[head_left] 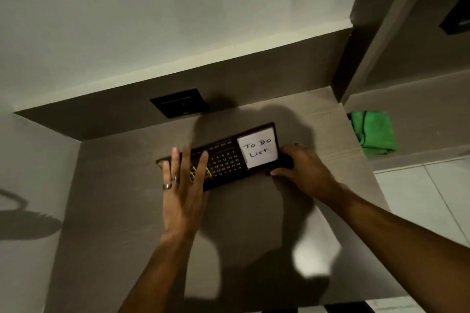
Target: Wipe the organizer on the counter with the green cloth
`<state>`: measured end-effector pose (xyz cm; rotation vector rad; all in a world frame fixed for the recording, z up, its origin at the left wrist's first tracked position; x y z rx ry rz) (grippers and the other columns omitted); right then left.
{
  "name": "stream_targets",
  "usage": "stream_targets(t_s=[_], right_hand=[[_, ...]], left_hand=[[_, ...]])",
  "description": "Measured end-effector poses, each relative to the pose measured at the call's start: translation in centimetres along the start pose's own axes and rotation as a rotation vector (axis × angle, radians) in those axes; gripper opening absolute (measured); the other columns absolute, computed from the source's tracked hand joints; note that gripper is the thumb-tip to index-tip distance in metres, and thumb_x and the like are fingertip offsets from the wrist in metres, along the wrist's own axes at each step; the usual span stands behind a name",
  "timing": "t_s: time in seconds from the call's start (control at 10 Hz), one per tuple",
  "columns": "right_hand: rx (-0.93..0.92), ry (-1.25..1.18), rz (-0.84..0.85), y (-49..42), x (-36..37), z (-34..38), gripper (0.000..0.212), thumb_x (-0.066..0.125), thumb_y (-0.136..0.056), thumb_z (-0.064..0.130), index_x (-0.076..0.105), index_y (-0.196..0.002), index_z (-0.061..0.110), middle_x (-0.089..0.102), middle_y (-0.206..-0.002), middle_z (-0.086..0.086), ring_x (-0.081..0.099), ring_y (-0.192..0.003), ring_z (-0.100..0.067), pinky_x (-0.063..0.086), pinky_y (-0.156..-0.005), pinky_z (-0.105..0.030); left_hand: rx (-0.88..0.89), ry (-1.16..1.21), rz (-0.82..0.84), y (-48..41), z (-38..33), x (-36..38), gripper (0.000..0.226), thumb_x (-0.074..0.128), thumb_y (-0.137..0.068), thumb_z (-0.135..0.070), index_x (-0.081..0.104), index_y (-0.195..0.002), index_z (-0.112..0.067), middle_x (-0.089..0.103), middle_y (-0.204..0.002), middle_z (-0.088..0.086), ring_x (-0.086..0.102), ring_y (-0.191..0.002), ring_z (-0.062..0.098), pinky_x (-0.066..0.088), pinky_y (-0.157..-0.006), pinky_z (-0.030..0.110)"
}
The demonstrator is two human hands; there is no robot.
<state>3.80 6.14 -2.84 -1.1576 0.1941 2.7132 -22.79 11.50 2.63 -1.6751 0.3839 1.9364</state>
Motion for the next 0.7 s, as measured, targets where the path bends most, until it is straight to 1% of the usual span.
stream_targets(t_s=[0.1,0.2,0.3,0.4,0.5,0.6,0.7], right_hand=[[0.053,-0.019,0.031,-1.1,0.2,0.3,0.039,0.083,-0.071,0.037,0.067,-0.101,0.019,0.071,-0.102,-0.005,0.062,-0.093,-0.019,0.047,-0.077,-0.029],[0.094,-0.047,0.042,-2.0,0.3,0.5,0.035,0.084,-0.071,0.034,0.067,-0.097,0.017,0.072,-0.101,-0.004,0.064,-0.091,-0.017,0.055,-0.076,-0.032],[0.113,-0.059,0.023,-2.6,0.3,0.7,0.032,0.085,-0.07,0.031,0.065,-0.094,0.023,0.071,-0.1,-0.001,0.059,-0.083,-0.009,0.042,-0.063,-0.015],[0.119,-0.061,0.01,-3.0,0.4,0.6,0.035,0.086,-0.07,0.029,0.067,-0.098,0.02,0.071,-0.101,-0.002,0.057,-0.083,-0.007,0.04,-0.064,-0.015],[0.113,-0.047,0.026,-3.2,0.4,0.7,0.035,0.085,-0.071,0.029,0.066,-0.099,0.018,0.07,-0.102,-0.004,0.058,-0.085,-0.009,0.044,-0.067,-0.018],[0.074,-0.019,0.034,-3.2,0.4,0.9,0.037,0.083,-0.072,0.031,0.065,-0.101,0.017,0.069,-0.101,-0.005,0.063,-0.089,-0.018,0.051,-0.071,-0.027],[0.061,-0.067,0.088,-3.1,-0.4,1.5,0.063,0.085,-0.072,0.028,0.054,-0.125,0.017,0.066,-0.118,-0.005,0.062,-0.102,-0.016,0.046,-0.076,-0.021]], left_hand=[[0.02,-0.145,0.001,-1.6,1.0,0.6,0.128,0.08,-0.073,-0.046,-0.013,-0.155,-0.019,-0.005,-0.164,0.021,0.001,-0.151,0.037,0.001,-0.123,0.053],[0.03,-0.017,-0.058,-3.5,1.5,1.0,0.128,0.091,-0.063,-0.027,0.003,-0.155,-0.02,0.014,-0.162,0.022,0.01,-0.15,0.038,0.009,-0.122,0.053],[0.047,-0.006,-0.046,-4.7,2.1,1.3,0.129,0.091,-0.063,-0.024,0.001,-0.155,-0.021,0.01,-0.162,0.02,0.016,-0.15,0.039,0.013,-0.121,0.055],[0.056,-0.014,-0.017,-5.2,2.6,2.0,0.132,0.088,-0.067,-0.027,-0.01,-0.155,-0.024,0.005,-0.165,0.018,0.009,-0.152,0.037,0.009,-0.123,0.053],[0.037,0.003,-0.005,-5.3,2.8,2.3,0.134,0.088,-0.067,-0.029,-0.013,-0.155,-0.025,0.001,-0.165,0.016,0.003,-0.153,0.035,0.001,-0.124,0.05],[0.031,0.021,-0.023,-5.3,2.9,2.5,0.137,0.088,-0.065,-0.038,-0.015,-0.155,-0.026,-0.001,-0.165,0.014,-0.006,-0.152,0.031,-0.001,-0.123,0.051],[0.002,0.075,-0.034,-5.0,2.9,1.9,0.133,0.078,-0.067,-0.063,-0.013,-0.156,-0.024,-0.001,-0.165,0.015,-0.003,-0.153,0.033,0.003,-0.123,0.055]])
Point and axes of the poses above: each hand's wrist, its own y-axis away from the middle knuckle, its own x-axis out of the palm, z = x × y, the point moved 4 cm from there along -y, towards the middle knuckle
